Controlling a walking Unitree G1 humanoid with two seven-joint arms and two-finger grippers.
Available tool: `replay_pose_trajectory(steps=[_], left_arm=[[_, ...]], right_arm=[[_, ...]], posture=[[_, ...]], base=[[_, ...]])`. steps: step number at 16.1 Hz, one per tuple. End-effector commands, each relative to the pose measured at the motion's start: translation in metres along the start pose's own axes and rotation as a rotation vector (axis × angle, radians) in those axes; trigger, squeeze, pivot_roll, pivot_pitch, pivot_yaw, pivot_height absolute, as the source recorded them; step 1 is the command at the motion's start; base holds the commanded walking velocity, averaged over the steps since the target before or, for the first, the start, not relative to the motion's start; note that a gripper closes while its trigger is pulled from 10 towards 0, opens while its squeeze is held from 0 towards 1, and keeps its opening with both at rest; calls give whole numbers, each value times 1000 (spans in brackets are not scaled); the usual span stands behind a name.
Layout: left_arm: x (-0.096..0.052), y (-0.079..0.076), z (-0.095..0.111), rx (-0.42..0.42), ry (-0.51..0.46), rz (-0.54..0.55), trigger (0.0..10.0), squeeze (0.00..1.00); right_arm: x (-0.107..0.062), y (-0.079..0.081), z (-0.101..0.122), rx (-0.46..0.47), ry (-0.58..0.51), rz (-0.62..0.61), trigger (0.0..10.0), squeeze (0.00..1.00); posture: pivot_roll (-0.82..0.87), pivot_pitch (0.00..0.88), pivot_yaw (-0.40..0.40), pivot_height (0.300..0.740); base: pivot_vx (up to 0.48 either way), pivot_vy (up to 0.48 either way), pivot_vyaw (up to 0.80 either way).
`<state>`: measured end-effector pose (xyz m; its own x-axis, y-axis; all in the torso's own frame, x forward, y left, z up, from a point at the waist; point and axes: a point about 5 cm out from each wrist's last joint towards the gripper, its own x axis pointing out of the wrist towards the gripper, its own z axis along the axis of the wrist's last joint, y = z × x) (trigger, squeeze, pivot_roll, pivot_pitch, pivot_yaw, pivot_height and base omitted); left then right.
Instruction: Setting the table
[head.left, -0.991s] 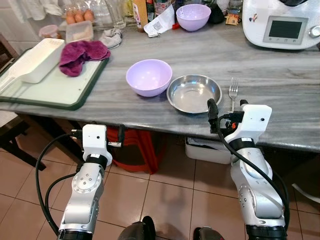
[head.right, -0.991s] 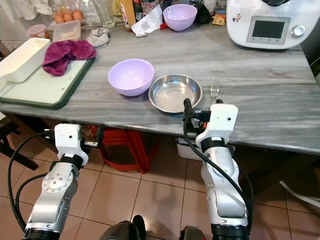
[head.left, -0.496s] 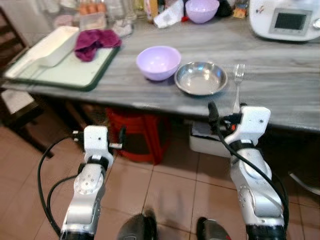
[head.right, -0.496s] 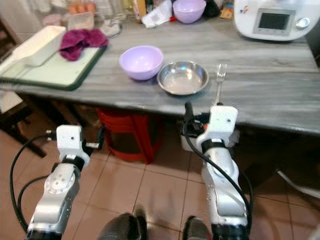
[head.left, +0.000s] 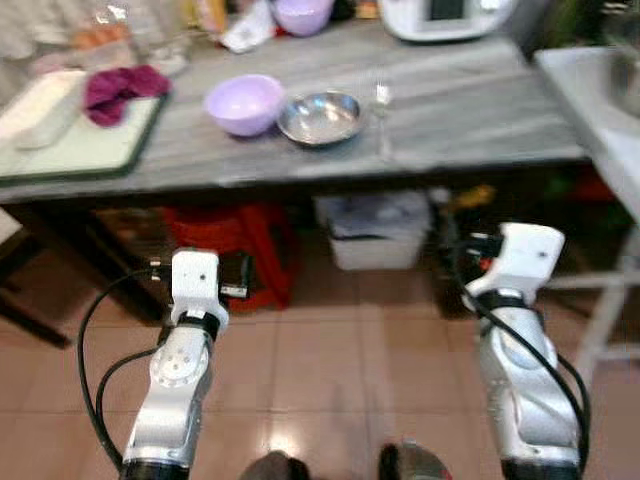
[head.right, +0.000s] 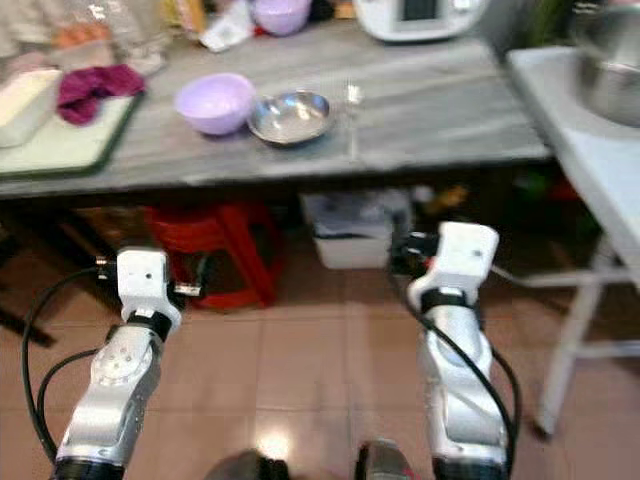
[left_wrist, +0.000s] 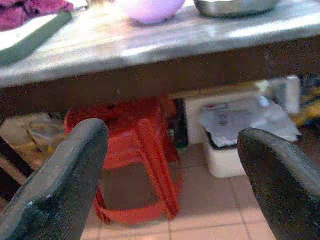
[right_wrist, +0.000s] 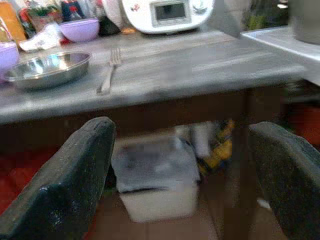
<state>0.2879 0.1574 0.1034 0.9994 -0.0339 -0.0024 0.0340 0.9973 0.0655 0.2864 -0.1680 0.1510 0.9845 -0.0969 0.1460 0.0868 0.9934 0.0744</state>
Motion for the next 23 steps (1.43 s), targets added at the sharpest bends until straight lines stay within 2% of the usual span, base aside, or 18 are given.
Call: replay_pose_trajectory(steps=[1, 3, 6, 11, 15, 23], left_arm=[[-4, 11, -3, 17, 14, 33, 10000, 0], [-5, 9, -3, 20, 13, 19, 10000, 0], [-4, 6, 3, 17, -36, -20, 10000, 0], [-9, 3, 5, 3, -52, -55, 10000, 0], [-12, 0, 3, -18, -53, -76, 10000, 0], [-7, -5, 7, -38, -57, -109, 10000, 0]], right_arm=[[-2, 5, 1, 14, -6, 12, 10000, 0], [-6, 5, -1, -5, -1, 30, 10000, 0], [0, 11, 6, -22, -30, 70, 10000, 0], [2, 20, 7, -41, -39, 114, 10000, 0], [3, 26, 5, -35, -33, 134, 10000, 0], [5, 22, 5, -32, -33, 120, 10000, 0]], posture=[[-91, 174, 111, 740], [-96, 180, 113, 740], [-100, 188, 111, 740], [-85, 190, 103, 740], [-77, 188, 99, 740], [-85, 194, 113, 740]], base=[[-364, 0, 0], [-319, 0, 0], [0, 0, 0], [0, 0, 0], [0, -384, 347], [0, -480, 0]])
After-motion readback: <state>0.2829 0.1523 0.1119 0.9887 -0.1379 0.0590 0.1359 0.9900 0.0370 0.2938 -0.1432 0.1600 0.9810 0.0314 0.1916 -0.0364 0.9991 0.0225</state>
